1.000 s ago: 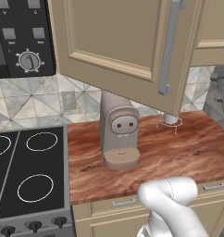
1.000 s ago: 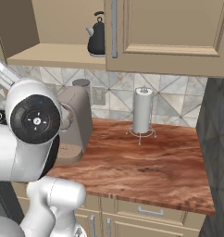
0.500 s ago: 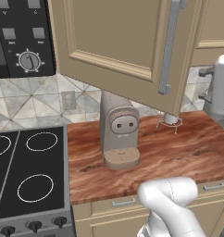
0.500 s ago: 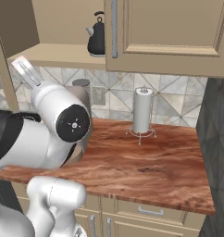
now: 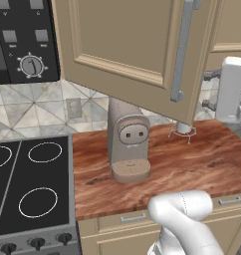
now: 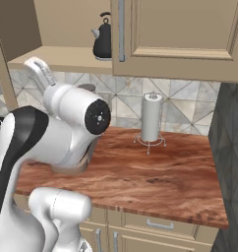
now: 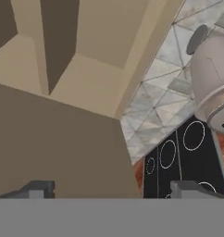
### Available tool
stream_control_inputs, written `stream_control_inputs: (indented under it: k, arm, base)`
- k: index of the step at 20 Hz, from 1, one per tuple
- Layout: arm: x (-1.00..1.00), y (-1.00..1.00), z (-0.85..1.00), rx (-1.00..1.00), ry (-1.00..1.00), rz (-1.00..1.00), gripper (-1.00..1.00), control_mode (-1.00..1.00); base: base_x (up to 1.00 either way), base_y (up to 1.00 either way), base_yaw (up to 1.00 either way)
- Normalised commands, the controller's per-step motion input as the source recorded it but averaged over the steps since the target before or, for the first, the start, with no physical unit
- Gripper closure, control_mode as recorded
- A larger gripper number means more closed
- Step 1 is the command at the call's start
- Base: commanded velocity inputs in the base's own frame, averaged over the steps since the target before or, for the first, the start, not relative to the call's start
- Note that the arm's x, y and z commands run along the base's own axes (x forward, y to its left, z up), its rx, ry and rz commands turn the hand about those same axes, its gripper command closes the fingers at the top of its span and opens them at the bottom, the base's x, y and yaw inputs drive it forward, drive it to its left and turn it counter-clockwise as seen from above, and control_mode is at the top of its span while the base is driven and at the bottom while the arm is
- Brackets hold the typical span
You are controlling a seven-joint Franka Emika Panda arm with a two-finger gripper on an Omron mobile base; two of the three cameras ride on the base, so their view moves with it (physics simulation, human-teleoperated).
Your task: Open the cabinet, pick the kettle from the cabinet, and place it in the sink.
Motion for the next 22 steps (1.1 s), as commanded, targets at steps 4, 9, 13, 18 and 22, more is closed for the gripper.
stream_control_inputs:
  k: [4, 9, 13, 18, 22]
  arm:
    - [0.06, 0.13, 0.07, 0.00, 0.15, 0.10, -1.00, -1.00]
    - [0.13, 0.27, 0.00, 0.01, 0.05, 0.13, -1.00, -1.00]
    - [0.15, 0.25, 0.00, 0.06, 0.04, 0.15, -1.00, -1.00]
    - [0.16, 0.19, 0.00, 0.11, 0.08, 0.17, -1.00, -1.00]
    - [0.13, 0.19, 0.00, 0.13, 0.07, 0.18, -1.00, -1.00]
  base:
    - [0.00, 0.00, 0.00]
    - [0.00, 0.00, 0.00]
    - [0.00, 0.00, 0.00]
    - [0.00, 0.00, 0.00]
    - [0.00, 0.00, 0.00]
